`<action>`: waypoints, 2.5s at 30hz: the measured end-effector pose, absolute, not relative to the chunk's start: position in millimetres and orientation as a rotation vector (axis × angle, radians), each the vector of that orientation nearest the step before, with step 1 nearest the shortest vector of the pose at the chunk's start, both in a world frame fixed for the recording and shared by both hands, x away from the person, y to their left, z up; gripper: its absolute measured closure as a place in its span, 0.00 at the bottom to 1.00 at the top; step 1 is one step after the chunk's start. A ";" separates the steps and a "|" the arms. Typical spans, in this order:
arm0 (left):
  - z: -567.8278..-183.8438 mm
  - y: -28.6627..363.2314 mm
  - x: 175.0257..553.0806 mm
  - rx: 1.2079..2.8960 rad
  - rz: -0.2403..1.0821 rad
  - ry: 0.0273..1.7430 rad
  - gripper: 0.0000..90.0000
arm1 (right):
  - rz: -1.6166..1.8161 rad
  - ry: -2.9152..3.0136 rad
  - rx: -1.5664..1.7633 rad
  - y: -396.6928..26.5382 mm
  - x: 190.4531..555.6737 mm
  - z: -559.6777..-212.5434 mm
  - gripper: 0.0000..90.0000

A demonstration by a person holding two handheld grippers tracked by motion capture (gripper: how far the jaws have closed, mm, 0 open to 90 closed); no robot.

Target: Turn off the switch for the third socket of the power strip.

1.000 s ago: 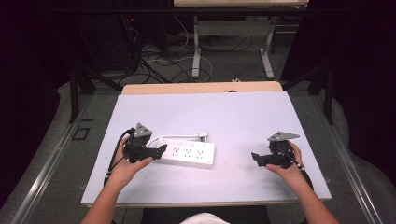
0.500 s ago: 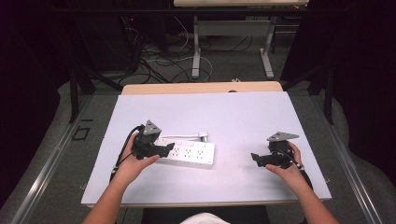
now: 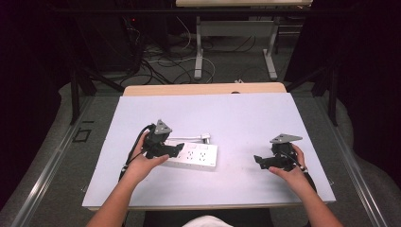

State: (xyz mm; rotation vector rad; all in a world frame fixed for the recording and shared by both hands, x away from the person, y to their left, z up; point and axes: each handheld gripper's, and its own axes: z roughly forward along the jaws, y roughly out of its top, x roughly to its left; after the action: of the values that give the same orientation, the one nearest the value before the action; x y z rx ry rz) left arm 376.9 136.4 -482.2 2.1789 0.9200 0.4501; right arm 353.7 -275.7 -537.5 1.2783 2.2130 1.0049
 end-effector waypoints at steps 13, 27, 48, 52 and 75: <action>-481.0 116.2 385.1 2.184 0.423 0.897 0.33 | 1.001 2.215 1.277 -276.2 354.0 -538.0 0.08; -484.9 97.7 392.7 2.209 0.378 0.896 0.42 | 0.995 2.216 1.275 -276.2 354.0 -538.5 0.08; -494.0 67.7 405.4 2.261 0.231 0.977 0.59 | 0.996 2.222 1.273 -277.3 355.4 -540.5 0.08; -494.5 64.6 407.8 2.275 0.194 0.989 0.62 | 0.996 2.218 1.284 -277.7 355.4 -540.6 0.08; -500.1 41.6 417.8 2.296 0.094 1.099 0.82 | 0.996 2.222 1.288 -278.5 356.4 -542.2 0.08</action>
State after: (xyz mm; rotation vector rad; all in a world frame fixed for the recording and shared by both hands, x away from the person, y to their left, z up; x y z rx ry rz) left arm 417.8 41.6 -500.1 2.2957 1.0992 0.0935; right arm 356.4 -278.5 -542.2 1.2885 2.2222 0.9962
